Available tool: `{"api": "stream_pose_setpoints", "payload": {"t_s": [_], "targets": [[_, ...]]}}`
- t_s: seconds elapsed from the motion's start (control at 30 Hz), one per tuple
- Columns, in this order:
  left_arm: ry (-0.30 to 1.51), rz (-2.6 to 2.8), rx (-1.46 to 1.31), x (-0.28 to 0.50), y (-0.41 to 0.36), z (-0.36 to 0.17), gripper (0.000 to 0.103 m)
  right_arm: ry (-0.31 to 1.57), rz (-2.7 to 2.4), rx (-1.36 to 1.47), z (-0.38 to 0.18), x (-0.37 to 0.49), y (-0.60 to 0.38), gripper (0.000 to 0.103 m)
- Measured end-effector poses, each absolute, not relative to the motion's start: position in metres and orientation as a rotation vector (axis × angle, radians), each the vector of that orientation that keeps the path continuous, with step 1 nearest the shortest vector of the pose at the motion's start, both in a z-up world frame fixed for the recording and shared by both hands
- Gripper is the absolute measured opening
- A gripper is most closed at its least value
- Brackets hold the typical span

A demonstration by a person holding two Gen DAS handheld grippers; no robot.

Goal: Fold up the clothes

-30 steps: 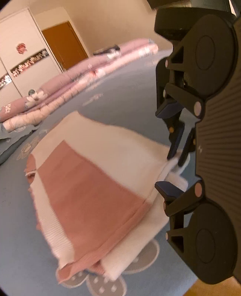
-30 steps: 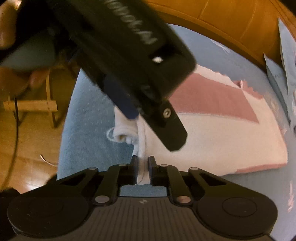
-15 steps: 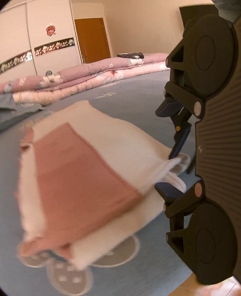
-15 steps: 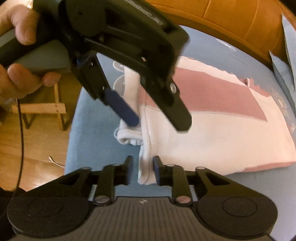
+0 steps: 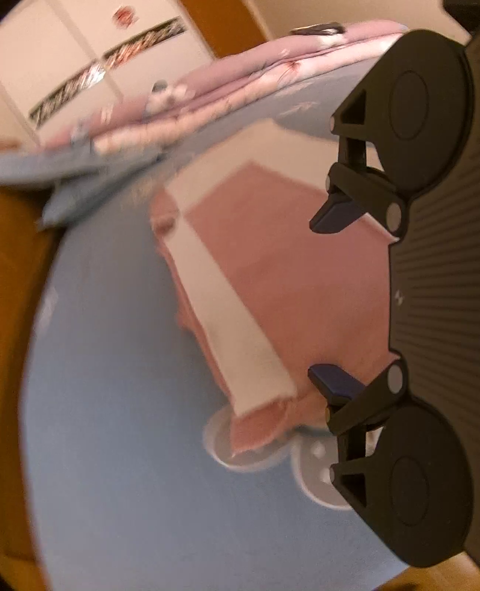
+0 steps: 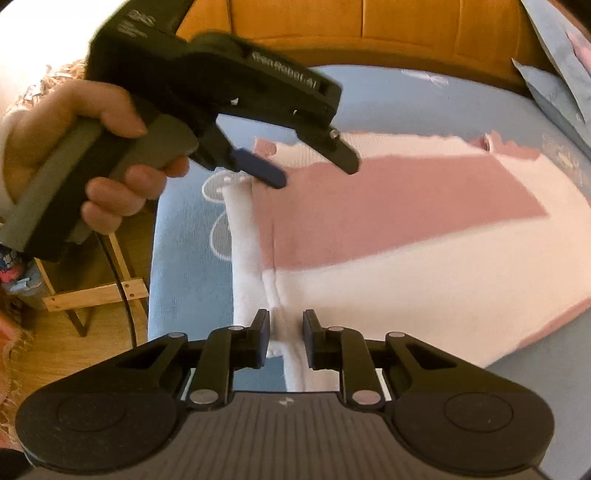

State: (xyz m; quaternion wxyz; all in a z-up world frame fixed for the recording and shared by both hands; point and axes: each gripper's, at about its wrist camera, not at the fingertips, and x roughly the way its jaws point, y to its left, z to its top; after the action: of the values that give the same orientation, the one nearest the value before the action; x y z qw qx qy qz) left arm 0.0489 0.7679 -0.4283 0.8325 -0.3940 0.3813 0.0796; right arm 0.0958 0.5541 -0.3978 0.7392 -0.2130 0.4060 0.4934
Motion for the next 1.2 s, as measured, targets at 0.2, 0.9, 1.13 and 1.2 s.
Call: {"api": "stream_pose_setpoints", "payload": {"t_s": [0.2,0.9,1.13,1.2], "targets": [[0.776,0.11,-0.805,0.059,0.751,-0.397,0.077,0.861,0.906,-0.306,-0.36,0.163,0.515,0.023],[0.952,-0.003,-0.733,0.122,0.702,-0.417,0.079,0.88,0.403,-0.085,-0.4,0.42,0.4,0.029],[0.955,-0.017,-0.719,0.122,0.7,-0.416,0.081,0.805,0.447,-0.042,-0.374,0.432,0.42,0.029],[0.952,-0.021,-0.725,0.121,0.701,-0.417,0.081,0.857,0.419,-0.046,-0.388,0.445,0.423,0.029]]}}
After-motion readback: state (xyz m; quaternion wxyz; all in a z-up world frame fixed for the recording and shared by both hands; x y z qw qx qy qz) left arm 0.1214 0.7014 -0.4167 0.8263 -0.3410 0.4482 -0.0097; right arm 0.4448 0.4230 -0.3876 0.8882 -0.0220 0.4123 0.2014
